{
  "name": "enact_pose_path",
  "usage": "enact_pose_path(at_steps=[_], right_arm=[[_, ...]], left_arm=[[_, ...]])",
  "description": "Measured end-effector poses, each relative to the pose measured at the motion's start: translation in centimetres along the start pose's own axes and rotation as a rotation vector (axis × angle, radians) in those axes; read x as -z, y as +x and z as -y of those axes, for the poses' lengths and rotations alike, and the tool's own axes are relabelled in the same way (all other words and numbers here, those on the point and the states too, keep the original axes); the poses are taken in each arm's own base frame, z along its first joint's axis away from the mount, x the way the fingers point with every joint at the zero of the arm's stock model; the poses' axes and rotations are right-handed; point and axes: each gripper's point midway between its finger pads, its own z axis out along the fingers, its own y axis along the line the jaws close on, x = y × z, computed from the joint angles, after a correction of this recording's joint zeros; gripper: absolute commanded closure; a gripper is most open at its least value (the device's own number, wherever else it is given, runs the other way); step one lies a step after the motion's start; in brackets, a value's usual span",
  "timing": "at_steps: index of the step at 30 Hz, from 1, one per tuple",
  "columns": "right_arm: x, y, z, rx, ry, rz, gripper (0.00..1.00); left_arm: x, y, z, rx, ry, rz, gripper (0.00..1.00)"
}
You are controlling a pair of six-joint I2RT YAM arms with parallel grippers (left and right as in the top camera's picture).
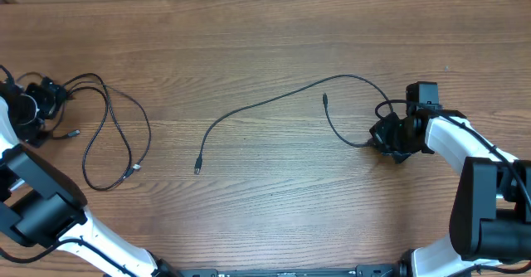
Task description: Untangle cables
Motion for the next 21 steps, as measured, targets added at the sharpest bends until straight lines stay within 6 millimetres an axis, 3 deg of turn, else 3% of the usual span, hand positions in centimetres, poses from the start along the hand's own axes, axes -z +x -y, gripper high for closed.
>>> enact_pose_path(at_steps=[3,15,19,21], right_arm=[[0.0,0.1,0.1,-0.002,0.005,-0.005,0.96],[0.1,1.1,0.8,0.007,0.032,-0.047,0.96],[-0.1,1.9,0.5,0.036,0.033,-0.065,0.96],[-0.3,2.9,0.1,0.071,0.033,-0.082,0.96]], left_arm=[[-0.2,1.0,1.8,-0.05,0.064,-0.038,0.22],[-2.3,8.9,8.2,-0.312,-0.003,-0.203,0.07],[-3.2,13.3,12.1,-0.499,0.004,-0.26,0.02],[-3.7,16.6,14.6,-0.622,0.013,-0.291,0.02]])
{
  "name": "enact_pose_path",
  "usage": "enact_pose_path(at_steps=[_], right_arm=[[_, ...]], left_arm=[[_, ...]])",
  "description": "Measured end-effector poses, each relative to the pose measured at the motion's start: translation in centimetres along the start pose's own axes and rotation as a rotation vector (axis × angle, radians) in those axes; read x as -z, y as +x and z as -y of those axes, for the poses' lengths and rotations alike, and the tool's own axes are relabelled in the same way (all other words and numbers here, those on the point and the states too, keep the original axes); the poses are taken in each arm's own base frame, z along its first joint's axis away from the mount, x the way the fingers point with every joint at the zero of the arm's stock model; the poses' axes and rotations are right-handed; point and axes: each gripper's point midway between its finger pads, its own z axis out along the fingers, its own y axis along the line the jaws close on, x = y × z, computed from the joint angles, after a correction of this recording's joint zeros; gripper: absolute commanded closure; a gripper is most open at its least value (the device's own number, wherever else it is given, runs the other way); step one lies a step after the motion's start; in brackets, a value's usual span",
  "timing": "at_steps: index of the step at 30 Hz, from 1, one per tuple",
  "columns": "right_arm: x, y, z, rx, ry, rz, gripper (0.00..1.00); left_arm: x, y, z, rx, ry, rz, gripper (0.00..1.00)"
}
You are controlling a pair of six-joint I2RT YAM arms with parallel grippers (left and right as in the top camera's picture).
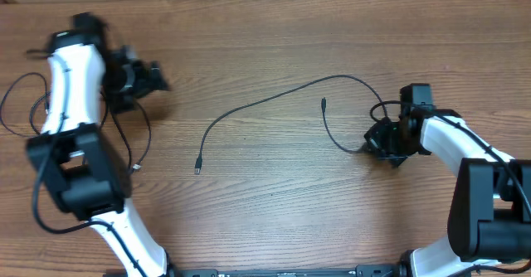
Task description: Untangle cables
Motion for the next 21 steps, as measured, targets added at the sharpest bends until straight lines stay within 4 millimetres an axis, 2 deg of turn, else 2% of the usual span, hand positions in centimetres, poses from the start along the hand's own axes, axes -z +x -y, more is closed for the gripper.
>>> enact_pose_path(at_steps=[2,5,9,10,11,13,17,19,21], right_arm=[[-0.5,1.4,-0.7,0.045,0.0,-0.026,0.96],[-1.3,4.1,-1.7,0.123,0.004,-0.073,0.96],[-2.0,7.2,-2.5,0.198,0.001,-0.138,0.96],[-2.3,8.3,-2.7,0.22,-0.002,-0.164,0.95],[-2.5,9.5,-2.9,0.242,-0.006,-0.194,0.88],[-2.7,11.0,-3.2,0.275,-0.016,-0.233,0.87],[-3.2,14.3,-3.7,0.34,-0.032,-0.319,0.76],[-3.4,15.8,-4.1,0.385,-0.048,-0.359,0.8],[-3.3,17.2,-4.1,0.441,-0.068,-0.414,0.79]], left_arm=[[-1.1,1.3,3.5,-0.109,-0.003,-0.032,0.02],[-2.5,3.3,7.1,-0.238,-0.05,-0.064,0.01],[-3.6,5.0,9.8,-0.338,-0.102,-0.082,0.0],[-3.9,5.3,10.1,-0.354,-0.115,-0.086,0.0],[-4.1,5.7,10.4,-0.368,-0.124,-0.09,0.0],[-4.6,6.4,10.7,-0.388,-0.145,-0.103,0.0],[-5.3,7.0,10.4,-0.388,-0.16,-0.121,0.0],[-5.7,7.1,10.1,-0.387,-0.165,-0.126,0.0],[-6.4,7.4,9.7,-0.385,-0.167,-0.132,0.0]])
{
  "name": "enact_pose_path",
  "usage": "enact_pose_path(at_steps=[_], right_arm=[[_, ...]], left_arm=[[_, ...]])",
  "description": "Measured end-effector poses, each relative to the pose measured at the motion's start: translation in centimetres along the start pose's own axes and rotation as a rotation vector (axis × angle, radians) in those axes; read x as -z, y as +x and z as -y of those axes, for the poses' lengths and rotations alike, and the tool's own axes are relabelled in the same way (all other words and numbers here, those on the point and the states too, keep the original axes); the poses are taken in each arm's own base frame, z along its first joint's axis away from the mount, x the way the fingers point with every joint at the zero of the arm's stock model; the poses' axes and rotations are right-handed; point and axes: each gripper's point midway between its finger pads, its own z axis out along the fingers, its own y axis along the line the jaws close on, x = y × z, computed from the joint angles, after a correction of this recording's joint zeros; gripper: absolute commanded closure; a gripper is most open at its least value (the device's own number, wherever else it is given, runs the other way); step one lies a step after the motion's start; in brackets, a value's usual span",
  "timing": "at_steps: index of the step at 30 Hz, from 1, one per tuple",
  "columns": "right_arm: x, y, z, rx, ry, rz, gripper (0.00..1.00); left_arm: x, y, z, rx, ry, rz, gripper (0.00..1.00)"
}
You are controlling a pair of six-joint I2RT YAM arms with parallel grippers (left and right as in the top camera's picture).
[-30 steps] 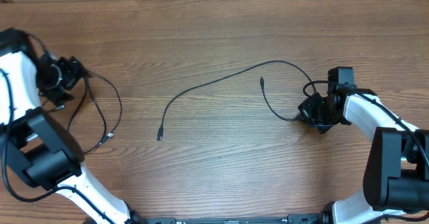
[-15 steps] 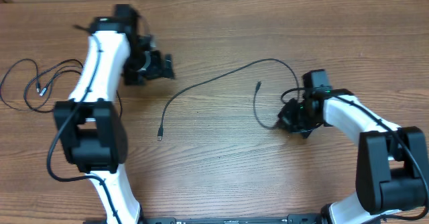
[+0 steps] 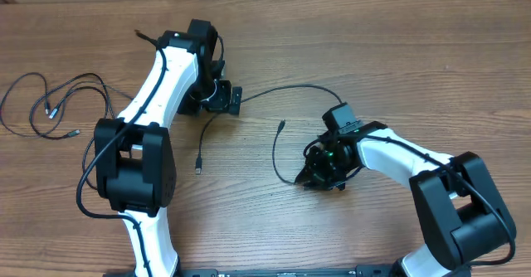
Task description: Untangle cables
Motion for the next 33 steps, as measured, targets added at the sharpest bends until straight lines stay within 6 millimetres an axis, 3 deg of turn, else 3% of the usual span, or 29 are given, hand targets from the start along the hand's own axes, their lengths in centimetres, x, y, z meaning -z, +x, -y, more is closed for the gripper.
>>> enact_pose_path(at_steps=[3,6,11,14,15,17,22,26,27,31,32,33], right_arm=[[0.5,1.5,0.2,-0.001,-0.011,-0.082,0.78],[2.3,2.0,0.2,-0.01,-0.014,-0.129,0.76],[7.4,-0.2,-0.3,0.046,-0.055,-0.03,0.67],[9.3,-2.4,1.7,0.007,-0.028,0.052,0.29],[10.3,-3.9,3.6,-0.025,0.002,0.108,0.07],[12.1,-6.2,6.6,-0.09,0.06,0.201,0.0],[13.4,-7.5,9.2,-0.144,0.112,0.264,0.0],[12.5,-7.8,10.1,-0.169,0.124,0.285,0.0],[11.9,-7.8,10.5,-0.18,0.121,0.289,0.0],[10.7,-7.5,10.9,-0.216,0.085,0.309,0.0],[10.7,-7.6,10.7,-0.216,0.059,0.326,0.0],[10.7,-7.6,10.6,-0.216,0.051,0.332,0.0]], left_arm=[[-1.2,0.0,-0.2,0.0,0.001,0.003,0.01],[-2.4,0.4,-0.4,0.0,0.001,-0.004,0.03],[-4.4,1.1,-0.7,0.006,0.001,-0.015,0.16],[-5.0,1.4,-0.4,0.004,0.022,-0.02,0.22],[-5.1,1.7,0.2,0.001,0.048,-0.031,0.22],[-5.2,1.9,2.0,-0.022,0.101,-0.036,0.2],[-5.6,2.2,6.3,-0.117,0.155,-0.024,0.13],[-6.0,2.7,9.4,-0.188,0.166,-0.01,0.08],[-6.1,2.8,9.8,-0.193,0.164,-0.007,0.1],[-6.3,3.0,11.4,-0.208,0.161,0.005,0.6],[-6.4,3.2,11.5,-0.201,0.159,-0.001,0.64],[-6.4,3.4,11.6,-0.203,0.154,-0.005,0.62]])
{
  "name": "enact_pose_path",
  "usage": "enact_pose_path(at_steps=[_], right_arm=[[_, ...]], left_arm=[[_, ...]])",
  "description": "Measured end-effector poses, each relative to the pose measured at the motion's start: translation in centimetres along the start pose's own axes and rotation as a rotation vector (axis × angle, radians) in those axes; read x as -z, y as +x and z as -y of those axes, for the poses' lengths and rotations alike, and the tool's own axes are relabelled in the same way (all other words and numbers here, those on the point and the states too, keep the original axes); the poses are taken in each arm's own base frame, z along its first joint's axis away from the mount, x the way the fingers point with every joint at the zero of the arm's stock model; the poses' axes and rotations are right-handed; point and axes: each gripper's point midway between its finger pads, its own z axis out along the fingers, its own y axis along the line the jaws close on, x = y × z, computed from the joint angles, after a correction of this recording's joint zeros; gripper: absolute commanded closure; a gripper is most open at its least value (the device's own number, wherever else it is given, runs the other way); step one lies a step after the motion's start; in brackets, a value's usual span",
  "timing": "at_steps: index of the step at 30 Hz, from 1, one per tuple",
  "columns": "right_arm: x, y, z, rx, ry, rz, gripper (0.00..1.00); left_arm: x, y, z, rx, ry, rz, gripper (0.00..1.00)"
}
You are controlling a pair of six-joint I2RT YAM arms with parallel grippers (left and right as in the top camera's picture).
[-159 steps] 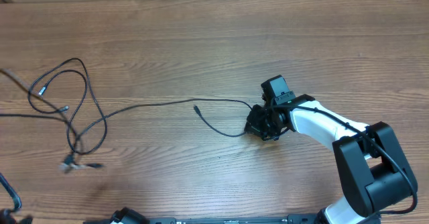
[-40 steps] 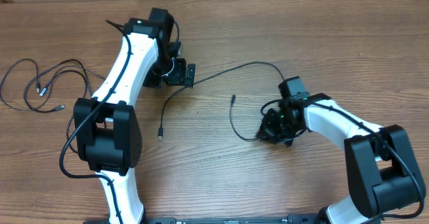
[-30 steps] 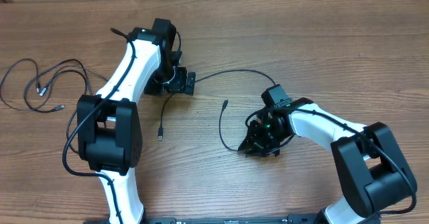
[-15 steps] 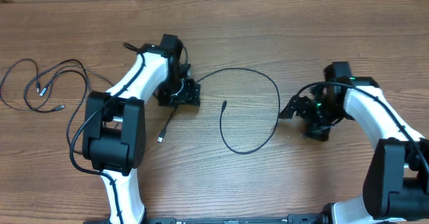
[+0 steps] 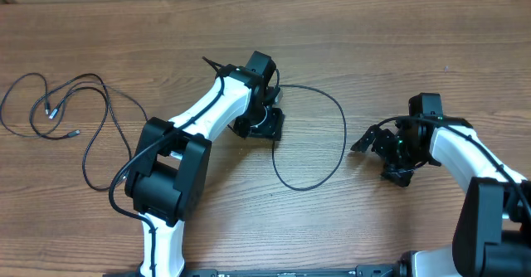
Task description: Untangle cables
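A thin black cable (image 5: pixel 344 129) lies mid-table in one open loop that bulges to the right. My left gripper (image 5: pixel 267 128) sits at the loop's left side, where both runs of the cable meet, and looks shut on it. My right gripper (image 5: pixel 373 159) is to the right of the loop, apart from it, with its jaws spread and nothing between them. Other black cables (image 5: pixel 106 119) lie in loose curls at the far left, with their plugs (image 5: pixel 73 133) showing.
The wooden table's far edge runs along the top of the overhead view. My left arm (image 5: pixel 199 115) stretches diagonally from the front left to the centre. My right arm (image 5: pixel 465 148) comes in from the right edge.
My left gripper has moved right and slightly nearer with the cable, which now forms a loop. My right gripper has moved back to the right, has let go of the cable and stands open.
First my left gripper was at the far left by the curled cables, and the right one held the long cable's right bend. The left arm then stood nearer the middle. Later it was on the cable's middle, with the right gripper pulled inward. Now only the left gripper holds the looped cable.
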Motion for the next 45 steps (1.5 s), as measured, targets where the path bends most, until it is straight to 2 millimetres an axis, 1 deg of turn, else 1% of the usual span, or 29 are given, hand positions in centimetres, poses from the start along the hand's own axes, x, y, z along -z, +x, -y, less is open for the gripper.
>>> enact_pose_path(at_steps=[1,3,4,6,7,8,10,14,16,17,18,22,25,28,30,37,45], right_arm=[[0.0,0.0,-0.1,-0.004,-0.012,0.007,0.0],[-0.1,0.0,-0.5,-0.004,-0.043,0.021,0.0],[-0.1,0.0,-0.5,-0.006,-0.048,0.023,0.0],[-0.1,0.0,-0.6,-0.009,-0.057,0.023,0.0],[-0.1,0.0,-0.8,-0.007,-0.066,0.024,0.0],[-0.1,-0.1,-0.9,-0.007,-0.072,0.025,0.0],[-0.2,-0.1,-1.0,-0.01,-0.076,0.024,0.0],[-0.2,0.3,-0.8,-0.019,-0.069,0.007,0.0],[-0.3,1.1,-0.6,-0.032,-0.067,-0.031,0.0],[-0.3,1.7,-0.5,-0.043,-0.067,-0.056,0.0],[-0.4,1.9,-0.5,-0.047,-0.07,-0.065,0.0],[-0.4,1.8,-0.7,-0.052,-0.079,-0.063,0.0],[-0.5,1.6,-0.9,-0.061,-0.092,-0.054,0.0],[-0.4,0.4,-2.2,-0.027,-0.154,-0.009,0.0],[-0.4,-0.8,-3.1,0.008,-0.191,0.037,0.0],[-0.2,-2.6,-4.0,0.059,-0.225,0.113,0.0],[-0.2,-2.8,-4.1,0.065,-0.226,0.124,0.0]], left_arm=[[-0.1,0.0,0.2,0.002,-0.001,0.0,0.57],[-0.2,0.1,0.4,0.015,-0.019,0.001,0.54],[-0.3,0.2,0.5,0.02,-0.027,0.001,0.54],[-0.4,0.2,0.6,0.041,-0.054,0.005,0.58],[-0.5,0.2,0.6,0.054,-0.07,0.011,0.64],[-0.7,0.2,1.0,0.052,-0.082,0.017,0.75],[-1.1,0.0,1.7,0.053,-0.111,0.045,0.78],[-2.4,0.1,2.4,0.044,-0.196,0.101,0.76],[-2.5,0.0,2.7,0.043,-0.226,0.123,0.66],[-2.5,0.0,2.7,0.045,-0.237,0.129,0.54],[-2.5,0.0,2.7,0.053,-0.239,0.132,0.52],[-2.3,-0.2,2.0,0.081,-0.256,0.142,0.55],[-2.2,-0.3,1.7,0.092,-0.26,0.144,0.55],[-2.2,-0.3,1.6,0.093,-0.262,0.146,0.55],[-2.2,-0.4,1.6,0.095,-0.262,0.147,0.54],[-2.2,-0.3,1.6,0.094,-0.263,0.146,0.52],[-2.2,-0.3,1.7,0.094,-0.262,0.147,0.52]])
